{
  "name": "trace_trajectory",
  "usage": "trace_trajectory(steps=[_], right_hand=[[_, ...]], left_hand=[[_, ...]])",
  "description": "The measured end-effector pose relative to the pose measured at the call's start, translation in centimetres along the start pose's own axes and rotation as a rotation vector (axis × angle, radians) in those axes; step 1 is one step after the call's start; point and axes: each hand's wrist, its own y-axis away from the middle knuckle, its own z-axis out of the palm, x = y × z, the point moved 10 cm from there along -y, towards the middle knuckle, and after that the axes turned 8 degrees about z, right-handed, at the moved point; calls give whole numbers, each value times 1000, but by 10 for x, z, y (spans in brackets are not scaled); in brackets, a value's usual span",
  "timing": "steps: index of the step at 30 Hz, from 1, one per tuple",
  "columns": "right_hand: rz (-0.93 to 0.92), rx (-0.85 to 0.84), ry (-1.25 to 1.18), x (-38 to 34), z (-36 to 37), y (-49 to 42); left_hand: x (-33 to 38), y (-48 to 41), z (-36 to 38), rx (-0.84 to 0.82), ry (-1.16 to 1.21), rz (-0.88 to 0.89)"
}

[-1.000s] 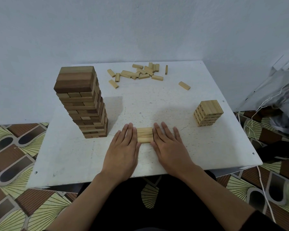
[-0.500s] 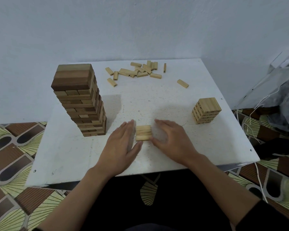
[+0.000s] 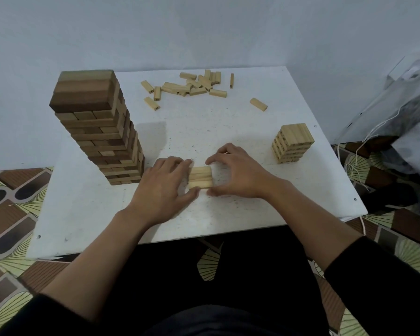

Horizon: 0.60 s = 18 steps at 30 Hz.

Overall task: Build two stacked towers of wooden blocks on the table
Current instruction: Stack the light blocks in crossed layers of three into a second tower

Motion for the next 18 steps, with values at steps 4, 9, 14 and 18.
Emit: trace_trajectory(steps=[4,9,14,18], right_hand=[[-8,40,-20,2,0,-2],[-5,49,-41,4,1,-3],[-22,23,-12,-1,5,-2],[-33,-7,-26,-5,7,-2]], left_hand=[[1,1,1,10,24,4],[-1,1,4,0,20,-8],[-2,3,4,12,18,15],[2,-2,2,14,1,48]])
